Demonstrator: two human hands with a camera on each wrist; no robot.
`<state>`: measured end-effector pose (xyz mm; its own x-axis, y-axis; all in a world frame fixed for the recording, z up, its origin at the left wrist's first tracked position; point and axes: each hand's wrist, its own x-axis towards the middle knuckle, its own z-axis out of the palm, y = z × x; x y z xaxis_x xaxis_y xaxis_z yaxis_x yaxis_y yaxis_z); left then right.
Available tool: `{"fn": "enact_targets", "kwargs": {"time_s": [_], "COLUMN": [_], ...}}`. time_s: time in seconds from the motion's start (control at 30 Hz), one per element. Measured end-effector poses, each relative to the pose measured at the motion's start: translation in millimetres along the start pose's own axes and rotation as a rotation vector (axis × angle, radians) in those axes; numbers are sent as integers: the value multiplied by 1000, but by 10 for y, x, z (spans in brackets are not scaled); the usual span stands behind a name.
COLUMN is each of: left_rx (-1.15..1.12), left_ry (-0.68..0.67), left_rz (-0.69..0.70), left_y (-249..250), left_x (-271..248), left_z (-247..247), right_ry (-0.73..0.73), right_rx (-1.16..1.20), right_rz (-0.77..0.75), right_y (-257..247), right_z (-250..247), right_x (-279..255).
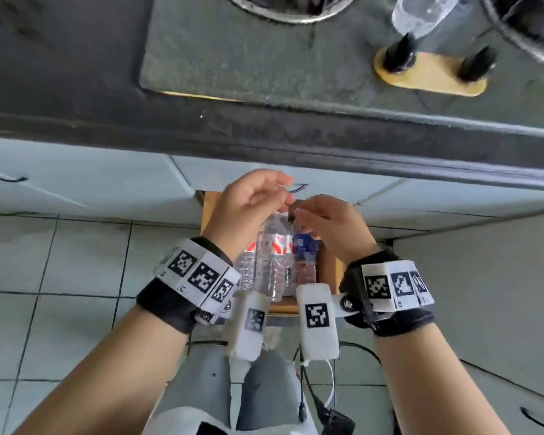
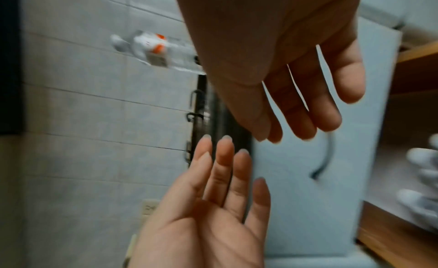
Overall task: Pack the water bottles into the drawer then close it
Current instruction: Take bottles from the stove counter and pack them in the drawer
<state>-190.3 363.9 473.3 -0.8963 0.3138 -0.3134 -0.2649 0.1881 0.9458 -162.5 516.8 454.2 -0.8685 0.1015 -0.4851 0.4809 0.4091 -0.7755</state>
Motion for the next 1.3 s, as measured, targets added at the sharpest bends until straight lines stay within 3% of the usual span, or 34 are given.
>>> {"fn": "enact_targets", "kwargs": {"time_s": [0.1, 0.27, 0.5, 0.57, 0.73, 0.9, 1.03, 1.2, 1.3], "left_rx": [-11, -43, -62, 19, 241, 220, 156, 67, 25], "left_ry": [-10, 1, 31, 35, -30, -68, 46, 59, 1], "left_rz": [135, 287, 305, 307, 221, 180, 251, 414, 509], "left_y": [612, 1434, 1975, 2043, 2163, 2178, 2134, 2176, 2261], "left_x": [210, 626, 1265, 1486, 1982, 2185, 2119, 1724, 1356], "left_z": [51, 153, 449, 563, 795, 988, 1077, 932, 789], "right_ry": [73, 381, 631, 618, 409, 357, 284, 249, 264], "right_rx": [51, 169, 288, 302, 309, 209, 309, 318, 348], "right_rz": [-104, -192, -160, -154, -227, -305, -376, -549, -689], "right_y": [-469, -987, -1256, -1276, -1380, -1381, -1192, -1251, -1373], "right_z": [-453, -1121, -1714, -1856, -2093, -2196, -2161, -2130, -2071], "right_x": [-114, -12, 377, 538, 935, 1124, 1072, 700, 409]}}
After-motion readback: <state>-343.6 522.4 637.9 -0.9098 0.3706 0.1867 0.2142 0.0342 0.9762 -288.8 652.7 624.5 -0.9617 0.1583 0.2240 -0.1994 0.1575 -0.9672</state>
